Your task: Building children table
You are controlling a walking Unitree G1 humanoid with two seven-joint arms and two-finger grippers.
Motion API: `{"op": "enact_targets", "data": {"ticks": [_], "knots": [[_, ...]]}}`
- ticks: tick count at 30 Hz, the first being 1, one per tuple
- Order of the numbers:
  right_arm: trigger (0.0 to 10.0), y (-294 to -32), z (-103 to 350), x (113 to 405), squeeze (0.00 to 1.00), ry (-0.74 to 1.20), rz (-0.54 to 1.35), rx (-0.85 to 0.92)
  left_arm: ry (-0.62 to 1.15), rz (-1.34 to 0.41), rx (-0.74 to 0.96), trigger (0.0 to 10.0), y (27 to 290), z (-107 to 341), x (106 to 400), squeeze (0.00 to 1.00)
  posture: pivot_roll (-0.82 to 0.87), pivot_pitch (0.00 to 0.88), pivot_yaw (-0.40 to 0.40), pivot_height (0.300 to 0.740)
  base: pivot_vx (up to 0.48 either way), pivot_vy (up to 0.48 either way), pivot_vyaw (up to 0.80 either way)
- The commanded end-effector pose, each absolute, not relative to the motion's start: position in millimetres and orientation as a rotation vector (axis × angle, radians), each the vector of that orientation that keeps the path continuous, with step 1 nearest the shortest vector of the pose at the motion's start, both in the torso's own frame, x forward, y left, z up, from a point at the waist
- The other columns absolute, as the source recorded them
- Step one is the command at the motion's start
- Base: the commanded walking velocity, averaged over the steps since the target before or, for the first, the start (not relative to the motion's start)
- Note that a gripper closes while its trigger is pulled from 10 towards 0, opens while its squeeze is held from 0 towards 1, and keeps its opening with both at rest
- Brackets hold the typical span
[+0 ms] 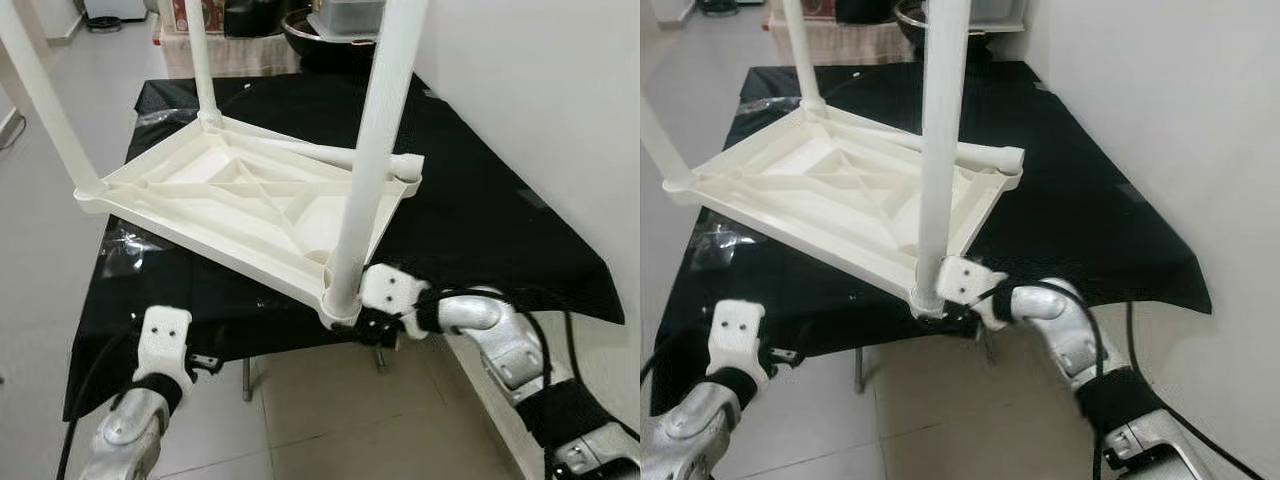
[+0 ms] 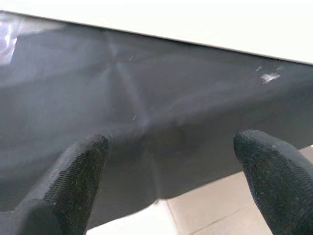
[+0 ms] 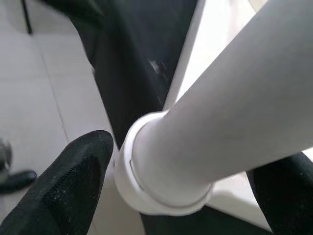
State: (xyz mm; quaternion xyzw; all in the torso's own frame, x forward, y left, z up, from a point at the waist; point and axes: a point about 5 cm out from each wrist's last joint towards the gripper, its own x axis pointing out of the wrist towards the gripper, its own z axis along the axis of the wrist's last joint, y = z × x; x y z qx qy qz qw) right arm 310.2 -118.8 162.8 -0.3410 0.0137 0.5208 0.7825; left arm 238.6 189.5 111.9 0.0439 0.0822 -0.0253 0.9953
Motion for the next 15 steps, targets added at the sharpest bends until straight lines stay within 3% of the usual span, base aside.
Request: {"op": "enact_targets", "data": {"ticks": [1,6,15], "knots": [[10.0,-98.5,158.9,299.4,0.0,0.01,1.203,-0.704,0.177,-0.046,0.105,10.0,188.8,111.4,237.0,0.0,0.01,0.15,-0.073,0.74,0.0,0.0,0.0],[10.0,-74.1,160.3,291.4,0.0,-0.039,1.241,-0.638,0.171,-0.052,0.117,10.0,186.0,112.7,237.7,0.0,0.02,0.147,-0.076,0.74,0.0,0.0,0.0],[10.0,-85.8,164.1,298.7,0.0,-0.027,1.215,-0.66,0.17,-0.05,0.119,10.0,186.5,112.5,237.8,0.0,0.01,0.142,-0.083,0.74,0.0,0.0,0.0]]}}
